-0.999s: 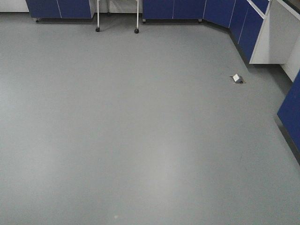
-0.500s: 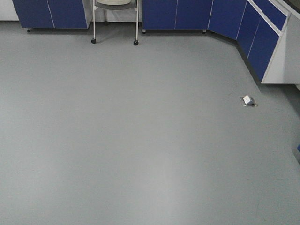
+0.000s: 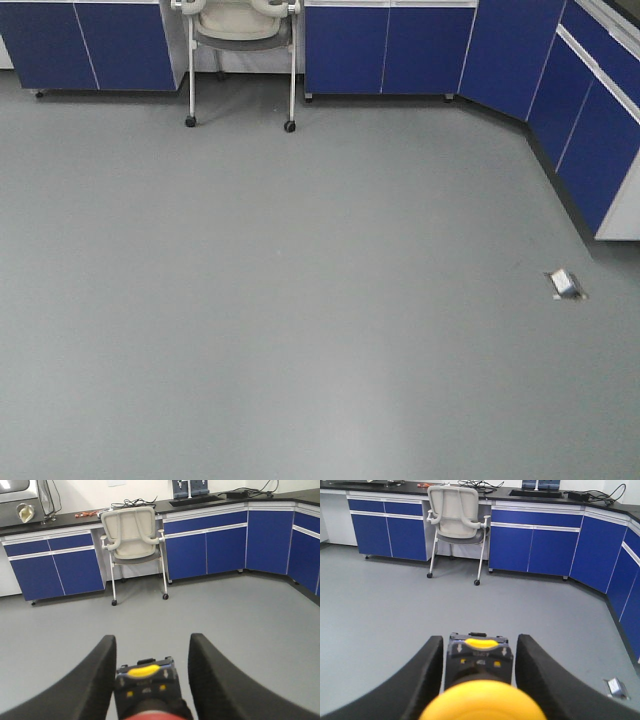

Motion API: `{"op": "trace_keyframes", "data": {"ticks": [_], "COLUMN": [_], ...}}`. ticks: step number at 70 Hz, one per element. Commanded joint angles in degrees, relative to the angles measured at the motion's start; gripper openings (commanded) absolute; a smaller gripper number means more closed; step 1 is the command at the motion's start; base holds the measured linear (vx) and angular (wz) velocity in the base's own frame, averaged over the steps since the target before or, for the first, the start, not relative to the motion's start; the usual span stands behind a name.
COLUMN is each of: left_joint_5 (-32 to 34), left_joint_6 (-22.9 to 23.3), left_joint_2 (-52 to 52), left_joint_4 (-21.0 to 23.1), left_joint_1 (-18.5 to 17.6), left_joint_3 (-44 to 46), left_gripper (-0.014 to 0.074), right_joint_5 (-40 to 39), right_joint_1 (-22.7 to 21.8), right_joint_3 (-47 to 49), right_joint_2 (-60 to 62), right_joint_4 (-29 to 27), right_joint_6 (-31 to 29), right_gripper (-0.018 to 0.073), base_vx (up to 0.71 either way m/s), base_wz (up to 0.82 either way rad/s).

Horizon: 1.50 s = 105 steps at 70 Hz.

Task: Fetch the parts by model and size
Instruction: 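Drive across the room toward the far benches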

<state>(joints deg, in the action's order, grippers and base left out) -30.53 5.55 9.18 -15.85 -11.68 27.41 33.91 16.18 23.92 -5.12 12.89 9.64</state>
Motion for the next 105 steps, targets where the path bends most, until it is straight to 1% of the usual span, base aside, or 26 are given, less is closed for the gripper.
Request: {"op": "trace_keyframes", "data": {"ticks": [1,60,105], "left_joint_5": [4.4,4.4,4.4], "left_joint_6": [0.2,0.2,0.2], "left_joint_2": [0.7,1.0,1.0], "left_joint_4": [-0.2,-0.2,-0.2], "left_joint_1": [0.1,0.1,0.1], "left_joint_3": [1.5,1.5,1.5], "left_gripper": [-0.0006,-0.0006,-0.0006], "right_joint_5": [-4.5,-4.5,-4.5], "right_joint_1": [-0.3,-0.3,-0.3], "right_joint_3": [1.5,1.5,1.5], "right_joint_2": [-0.7,-0.7,-0.7], "right_joint_4": [0.8,0.8,0.8], "right_joint_6": [-0.7,-0.7,-0.7], "right_gripper": [-0.0006,-0.0006,-0.0006], "base_vx": [0.66,0.63,0.5], "base_wz": [0.0,-0.02,0.02]}}
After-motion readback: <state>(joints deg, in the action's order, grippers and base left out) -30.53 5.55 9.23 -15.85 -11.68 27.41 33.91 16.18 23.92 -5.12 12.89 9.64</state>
